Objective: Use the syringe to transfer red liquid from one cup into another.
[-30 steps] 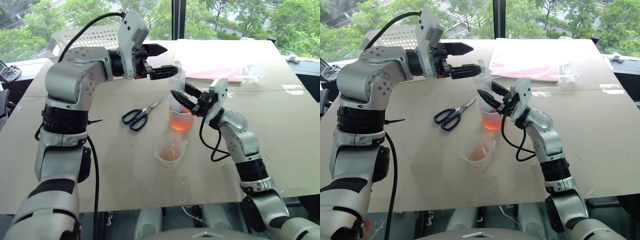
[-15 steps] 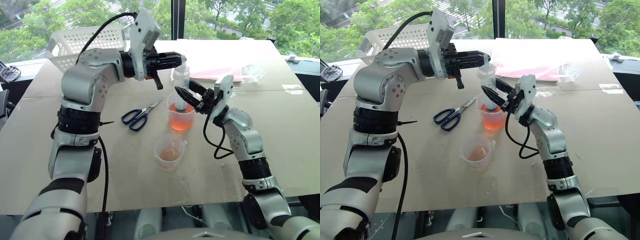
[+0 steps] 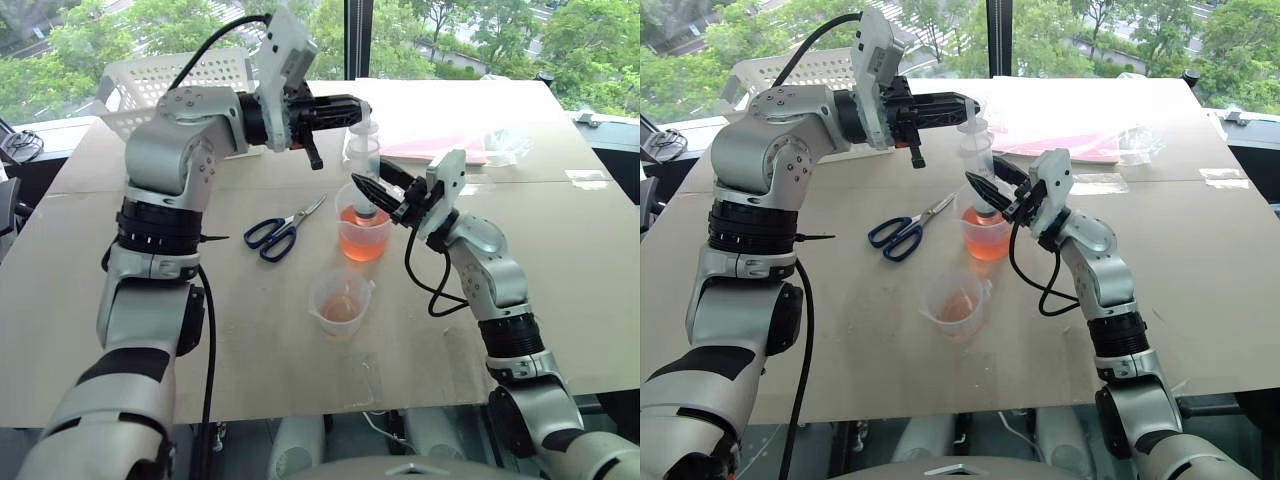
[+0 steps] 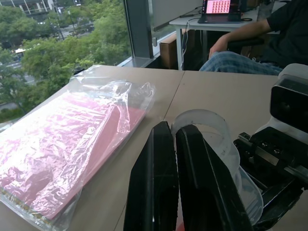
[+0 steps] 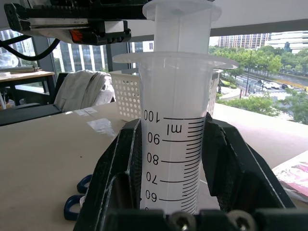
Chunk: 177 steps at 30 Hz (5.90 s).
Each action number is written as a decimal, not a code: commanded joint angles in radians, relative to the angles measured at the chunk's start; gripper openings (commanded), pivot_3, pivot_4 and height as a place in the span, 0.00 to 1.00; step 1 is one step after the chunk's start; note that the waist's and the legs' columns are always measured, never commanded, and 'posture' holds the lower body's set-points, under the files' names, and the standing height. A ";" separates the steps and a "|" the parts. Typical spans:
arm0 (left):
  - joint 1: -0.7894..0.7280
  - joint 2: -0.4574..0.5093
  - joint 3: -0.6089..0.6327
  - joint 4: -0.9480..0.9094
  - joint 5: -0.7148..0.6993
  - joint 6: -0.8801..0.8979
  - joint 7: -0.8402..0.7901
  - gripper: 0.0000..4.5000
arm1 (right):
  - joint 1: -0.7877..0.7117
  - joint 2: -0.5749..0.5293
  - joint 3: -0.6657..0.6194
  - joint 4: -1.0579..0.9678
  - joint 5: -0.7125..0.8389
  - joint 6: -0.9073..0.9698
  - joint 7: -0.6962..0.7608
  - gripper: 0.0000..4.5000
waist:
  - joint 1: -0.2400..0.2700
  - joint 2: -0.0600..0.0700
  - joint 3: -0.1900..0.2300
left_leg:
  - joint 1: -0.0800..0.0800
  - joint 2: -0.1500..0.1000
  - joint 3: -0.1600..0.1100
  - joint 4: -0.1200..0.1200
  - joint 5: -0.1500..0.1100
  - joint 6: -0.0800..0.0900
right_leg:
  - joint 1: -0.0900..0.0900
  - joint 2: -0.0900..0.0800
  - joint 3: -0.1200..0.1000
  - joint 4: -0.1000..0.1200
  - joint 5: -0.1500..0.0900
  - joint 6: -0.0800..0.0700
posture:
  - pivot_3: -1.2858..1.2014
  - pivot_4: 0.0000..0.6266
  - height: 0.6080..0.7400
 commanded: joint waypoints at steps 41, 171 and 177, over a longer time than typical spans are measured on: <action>0.547 0.217 0.512 -0.687 -0.463 0.456 0.321 0.86 | -0.102 0.011 -0.059 -0.010 0.072 -0.002 -0.017 0.30 | -0.019 -0.001 0.000 | 0.002 0.000 -0.003 0.000 0.000 0.000 | 0.000 -0.002 0.001 0.002 0.000 0.000 | 0.52 0.24 1.00; 0.984 0.377 0.501 -0.941 -0.992 0.168 0.524 1.00 | 0.048 -0.103 0.058 -0.296 0.375 0.219 0.405 0.30 | 0.001 -0.002 0.001 | 0.016 0.001 0.003 -0.014 0.000 -0.001 | 0.006 -0.001 0.007 -0.003 -0.004 -0.006 | 0.52 0.24 1.00; 1.015 0.345 0.542 -0.958 -1.022 0.140 0.546 1.00 | -0.035 -0.172 -0.106 -0.376 0.570 0.382 0.246 0.30 | 0.004 -0.002 0.001 | 0.015 0.001 0.003 -0.013 0.000 -0.001 | 0.006 -0.002 0.007 -0.003 -0.003 -0.006 | 0.52 0.24 1.00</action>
